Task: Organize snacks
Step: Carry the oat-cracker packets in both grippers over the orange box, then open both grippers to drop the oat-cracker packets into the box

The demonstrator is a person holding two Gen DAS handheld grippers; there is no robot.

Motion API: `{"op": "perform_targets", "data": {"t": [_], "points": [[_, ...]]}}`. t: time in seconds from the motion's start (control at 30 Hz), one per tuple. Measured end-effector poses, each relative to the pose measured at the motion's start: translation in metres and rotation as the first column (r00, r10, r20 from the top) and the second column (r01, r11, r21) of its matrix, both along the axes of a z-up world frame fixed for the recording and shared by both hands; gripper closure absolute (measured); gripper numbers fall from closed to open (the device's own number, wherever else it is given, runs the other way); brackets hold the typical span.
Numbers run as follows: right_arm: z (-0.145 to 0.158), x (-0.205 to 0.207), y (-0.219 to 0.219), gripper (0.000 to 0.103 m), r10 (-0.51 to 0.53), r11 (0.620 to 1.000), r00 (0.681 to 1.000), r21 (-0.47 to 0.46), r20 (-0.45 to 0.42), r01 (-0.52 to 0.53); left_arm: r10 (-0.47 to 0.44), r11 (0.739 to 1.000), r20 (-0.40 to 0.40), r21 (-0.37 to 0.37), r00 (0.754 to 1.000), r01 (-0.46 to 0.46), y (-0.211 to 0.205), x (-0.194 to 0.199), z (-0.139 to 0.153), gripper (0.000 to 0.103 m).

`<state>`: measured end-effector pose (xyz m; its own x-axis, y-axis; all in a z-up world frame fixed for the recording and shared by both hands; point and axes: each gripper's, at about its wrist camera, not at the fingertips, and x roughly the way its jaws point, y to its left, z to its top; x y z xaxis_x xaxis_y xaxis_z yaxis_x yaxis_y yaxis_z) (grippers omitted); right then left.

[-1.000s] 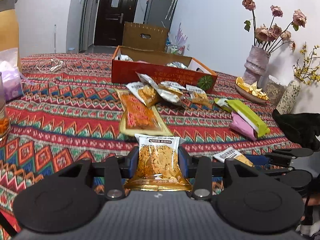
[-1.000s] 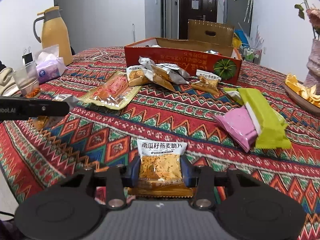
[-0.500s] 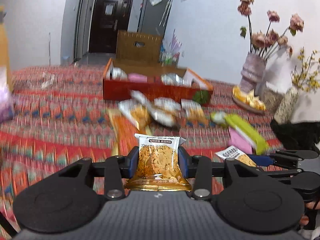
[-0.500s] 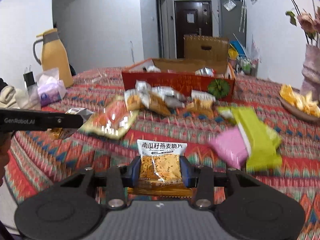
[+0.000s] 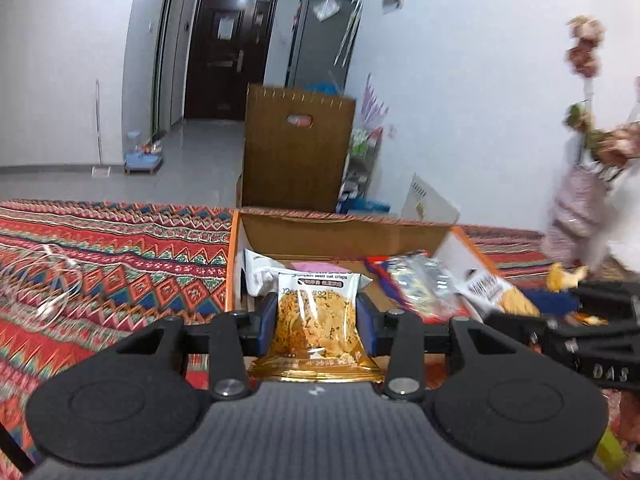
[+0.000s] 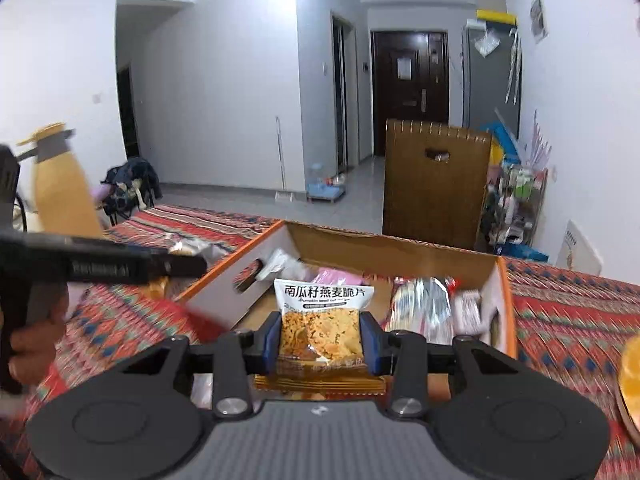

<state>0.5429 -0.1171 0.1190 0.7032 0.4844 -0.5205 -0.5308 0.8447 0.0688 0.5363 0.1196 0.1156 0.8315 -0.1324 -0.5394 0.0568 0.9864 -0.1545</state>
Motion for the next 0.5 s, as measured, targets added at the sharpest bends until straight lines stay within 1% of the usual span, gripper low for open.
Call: {"op": "perform_targets", "data": {"t": [0.03, 0.1, 0.2, 0.27, 0.3, 0.37, 0.4, 0.43, 0.47, 0.5], "points": [[-0.003, 0.024, 0.008, 0.063, -0.009, 1.0, 1.0, -0.016, -0.017, 0.009, 0.006, 1.0, -0.02, 0.002, 1.0, -0.006, 0.002, 0.018, -0.005, 0.062], [-0.011, 0.064, 0.025, 0.063, -0.028, 0.997, 0.999, -0.078, -0.042, 0.025, 0.006, 1.0, -0.051, 0.009, 0.999, -0.006, 0.004, 0.045, -0.015, 0.062], [-0.026, 0.11, 0.05, 0.063, -0.058, 0.985, 0.997, -0.165, -0.06, 0.047, -0.017, 1.0, -0.082, 0.018, 0.997, 0.019, 0.006, 0.073, -0.025, 0.062], [-0.036, 0.136, 0.061, 0.063, -0.065, 0.981, 0.993, -0.189, -0.094, 0.047, -0.019, 0.999, -0.103, 0.032, 0.994, 0.022, 0.006, 0.089, -0.033, 0.062], [-0.042, 0.151, 0.067, 0.063, -0.074, 0.98, 0.989, -0.191, -0.126, 0.049, -0.017, 0.999, -0.115, 0.037, 0.993, 0.022, 0.006, 0.095, -0.036, 0.062], [-0.051, 0.174, 0.076, 0.063, -0.092, 0.978, 0.982, -0.198, -0.162, 0.059, -0.022, 0.998, -0.138, 0.05, 0.99, 0.029, 0.006, 0.105, -0.044, 0.06], [-0.055, 0.184, 0.08, 0.062, -0.11, 0.976, 0.978, -0.207, -0.176, 0.073, -0.017, 0.998, -0.146, 0.054, 0.989, 0.025, 0.007, 0.108, -0.047, 0.056], [-0.059, 0.191, 0.084, 0.062, -0.126, 0.971, 0.977, -0.223, -0.173, 0.086, -0.007, 0.998, -0.15, 0.056, 0.989, 0.016, 0.008, 0.11, -0.049, 0.056], [-0.063, 0.195, 0.086, 0.057, -0.142, 0.965, 0.976, -0.244, -0.166, 0.099, -0.011, 0.998, -0.148, 0.057, 0.989, 0.02, 0.009, 0.111, -0.051, 0.055], [-0.066, 0.2, 0.088, 0.047, -0.156, 0.958, 0.974, -0.266, -0.165, 0.109, -0.016, 0.998, -0.147, 0.055, 0.989, 0.024, 0.01, 0.111, -0.052, 0.054]]}}
